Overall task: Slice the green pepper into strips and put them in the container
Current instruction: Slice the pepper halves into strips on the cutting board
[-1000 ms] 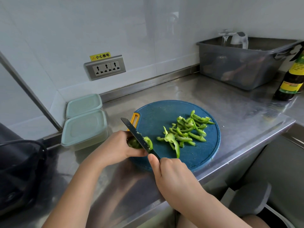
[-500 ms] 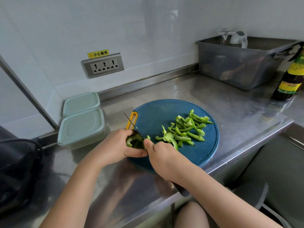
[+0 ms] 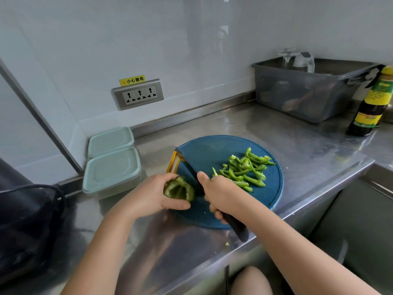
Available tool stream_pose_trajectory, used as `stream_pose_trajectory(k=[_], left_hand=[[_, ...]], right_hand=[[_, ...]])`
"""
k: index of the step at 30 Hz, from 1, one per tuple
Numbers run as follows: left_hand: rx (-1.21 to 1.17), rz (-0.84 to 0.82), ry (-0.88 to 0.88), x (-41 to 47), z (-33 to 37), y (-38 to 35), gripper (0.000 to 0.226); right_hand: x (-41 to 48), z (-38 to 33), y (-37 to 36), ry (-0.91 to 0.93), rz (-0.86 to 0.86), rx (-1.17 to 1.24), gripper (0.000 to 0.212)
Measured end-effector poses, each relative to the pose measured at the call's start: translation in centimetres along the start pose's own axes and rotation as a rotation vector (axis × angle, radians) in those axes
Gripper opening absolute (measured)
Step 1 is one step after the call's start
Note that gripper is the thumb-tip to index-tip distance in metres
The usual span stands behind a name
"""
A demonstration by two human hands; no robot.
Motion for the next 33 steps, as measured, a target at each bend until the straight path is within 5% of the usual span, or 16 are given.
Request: stream_pose_trajectory(k=[3,5,10,15,19,24,33], left_hand=[[-0.046,-0.014,0.016,-0.1,0.0,-0.1,0.104],[-0.076,-0.013,0.025,-0.3,0.2,-0.2,0.104],[-0.119,0.058,0.05,-0.3,1.1,-0.3,0.041],[-0.133,0.025,-0.024,-0.5,1.8,-0.3,0.015],[-0.123,0.024,-0.054,-0.8,2.5,-0.3,0.017],[-0.088,0.0,-0.053,-1.1,3.6,-0.5,0.058],[-0.167,0.003,-0.058,-1.3,3.4,-0.3,0.026]], right_hand=[[-1.9,1.3,1.7,0.009,-0.096,0.219,0.055],[-2.9,1.9,2.6,0.101,0.004,0.196,0.055],[-5.8,2.5,1.1,0.373,0.249,-0.365,0.058],[-7.1,3.4,-1.5,0.443,0.233,-0.572,0.053],[-7.2,3.8,-2.1,0.454,0.23,-0.658,0.065],[-6.7,4.4,-2.5,0.459,0.234,-0.7,0.088],[-6.5,4.8,-2.5,0.471,0.216,-0.658,0.087]])
Point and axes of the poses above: each hand's wrist, its own x-axis towards the middle knuckle, its own y-axis out of the back of the hand, z = x × y, the point moved 4 cm from there along x, towards the middle knuckle, and after that the axes turned 7 degrees about -z, right-handed, at the moved point
